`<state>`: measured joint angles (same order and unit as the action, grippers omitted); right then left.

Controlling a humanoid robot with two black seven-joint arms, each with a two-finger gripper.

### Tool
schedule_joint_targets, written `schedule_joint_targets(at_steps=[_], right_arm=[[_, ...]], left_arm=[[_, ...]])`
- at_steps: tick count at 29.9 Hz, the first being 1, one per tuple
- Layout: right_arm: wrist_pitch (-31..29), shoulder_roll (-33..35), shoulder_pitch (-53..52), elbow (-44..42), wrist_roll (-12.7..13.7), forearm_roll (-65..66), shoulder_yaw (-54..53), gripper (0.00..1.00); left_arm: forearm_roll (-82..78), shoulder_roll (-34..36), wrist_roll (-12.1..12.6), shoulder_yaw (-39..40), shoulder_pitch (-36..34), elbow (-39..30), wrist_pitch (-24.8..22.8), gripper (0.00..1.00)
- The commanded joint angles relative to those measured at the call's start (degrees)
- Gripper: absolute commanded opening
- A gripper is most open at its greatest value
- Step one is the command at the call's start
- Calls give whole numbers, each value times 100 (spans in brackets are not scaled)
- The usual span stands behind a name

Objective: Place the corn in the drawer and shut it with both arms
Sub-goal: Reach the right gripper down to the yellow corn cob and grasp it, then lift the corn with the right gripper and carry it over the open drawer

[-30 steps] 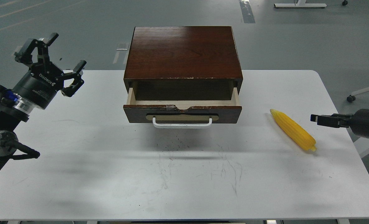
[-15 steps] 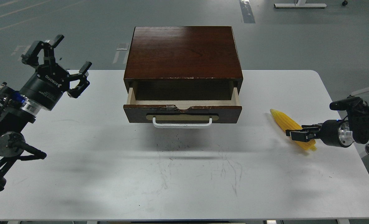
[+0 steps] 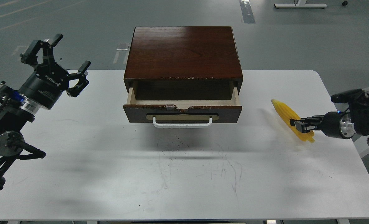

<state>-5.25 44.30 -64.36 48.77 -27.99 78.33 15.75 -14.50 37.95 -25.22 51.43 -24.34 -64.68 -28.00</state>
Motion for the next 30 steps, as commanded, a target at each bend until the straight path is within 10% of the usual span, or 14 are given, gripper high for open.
schedule_joint_targets(at_steps=[1, 15, 30], right_arm=[[-29, 272, -909, 378, -1, -29, 33, 9], [-477, -833, -4285, 1907, -1, -169, 1051, 12], [454, -2496, -4357, 2022, -1, 630, 2046, 11]], left_arm=[[0, 2, 0, 25, -10, 0, 0, 100], [9, 266, 0, 25, -54, -27, 0, 100], [9, 538, -9, 16, -45, -88, 0, 100]])
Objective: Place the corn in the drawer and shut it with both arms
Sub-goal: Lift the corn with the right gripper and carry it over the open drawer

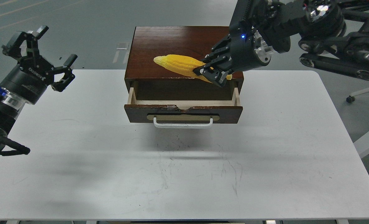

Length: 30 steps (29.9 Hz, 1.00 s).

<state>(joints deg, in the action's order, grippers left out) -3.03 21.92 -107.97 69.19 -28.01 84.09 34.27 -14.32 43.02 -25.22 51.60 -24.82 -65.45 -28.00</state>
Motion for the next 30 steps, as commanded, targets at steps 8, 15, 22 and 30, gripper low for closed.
schedule_joint_targets(at_steps=[8, 15, 22, 30], right_arm=[[567, -909, 206, -644, 1, 266, 519, 11], [567, -1015, 488, -714, 1, 257, 563, 21], [593, -1032, 655, -925, 1, 257, 555, 30], [602, -1041, 664, -899, 1, 222, 555, 49]], left_arm=[[-9, 23, -9, -1, 3, -20, 0, 100], [-9, 23, -10, 8, 3, -12, 0, 100], [-9, 14, -10, 8, 3, -12, 0, 100], [-9, 5, -10, 8, 4, -12, 0, 100]])
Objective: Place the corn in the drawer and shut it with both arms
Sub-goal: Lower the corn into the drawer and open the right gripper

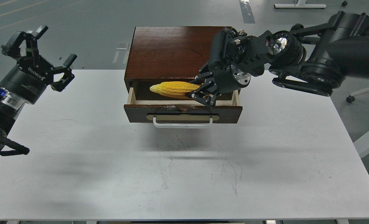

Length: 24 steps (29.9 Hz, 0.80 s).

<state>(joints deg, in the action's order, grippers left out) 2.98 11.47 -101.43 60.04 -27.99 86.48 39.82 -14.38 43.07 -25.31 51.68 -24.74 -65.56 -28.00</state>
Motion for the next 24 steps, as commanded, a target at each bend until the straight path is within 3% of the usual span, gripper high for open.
schedule_joint_targets(at_steps=[1, 8, 16, 24], right_arm=[[1, -5, 9, 25, -1, -17, -9, 49], [9, 13, 9, 34, -1, -35, -9, 55], [18, 65, -44, 69, -1, -70, -27, 78], [18, 372, -325, 385, -1, -596, -202, 86]], left_arm=[[-3, -1, -1, 0, 5, 0, 0, 100], [-3, -1, -1, 0, -4, 0, 0, 100], [-3, 8, -18, 9, -4, 0, 0, 100], [-3, 17, -18, 9, -4, 0, 0, 100]])
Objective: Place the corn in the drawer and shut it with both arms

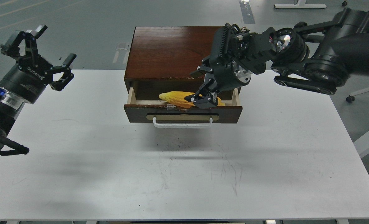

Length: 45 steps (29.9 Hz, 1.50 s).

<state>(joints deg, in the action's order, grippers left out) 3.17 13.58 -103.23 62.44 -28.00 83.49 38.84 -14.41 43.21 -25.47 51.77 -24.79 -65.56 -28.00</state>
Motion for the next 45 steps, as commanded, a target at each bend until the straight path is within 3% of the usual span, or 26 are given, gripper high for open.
schedule_joint_targets(at_steps=[1, 11, 15, 21, 27, 35, 41, 45], right_arm=[[0, 293, -205, 232, 0, -542, -191, 90], [-18, 1638, -101, 470, 0, -2915, -1079, 96], [-27, 2333, 865, 541, 0, -3971, -2036, 96], [9, 3124, 3138, 585, 0, -5568, -4424, 96], [9, 3134, 4775, 305, 0, -7326, -5701, 96], [-53, 2914, 5726, -311, 0, -9192, -5764, 97], [-53, 2492, 6113, -672, 0, -9272, -5773, 97], [-35, 2273, 6271, -804, 0, -9272, -5756, 97]], left_arm=[[0, 4, -1, 0, 1, 0, 0, 100], [0, 4, -1, 26, 1, 0, 0, 100], [0, -5, -1, 17, 1, 0, 0, 100], [0, -14, -1, 17, 1, 0, 0, 100], [-9, -14, -1, 0, 1, 0, 0, 100], [-325, 82, -19, 52, -26, -140, 0, 100], [-1553, 364, -107, 105, -272, -817, 0, 100], [-3361, 364, -159, 447, -368, -1711, 0, 100]])
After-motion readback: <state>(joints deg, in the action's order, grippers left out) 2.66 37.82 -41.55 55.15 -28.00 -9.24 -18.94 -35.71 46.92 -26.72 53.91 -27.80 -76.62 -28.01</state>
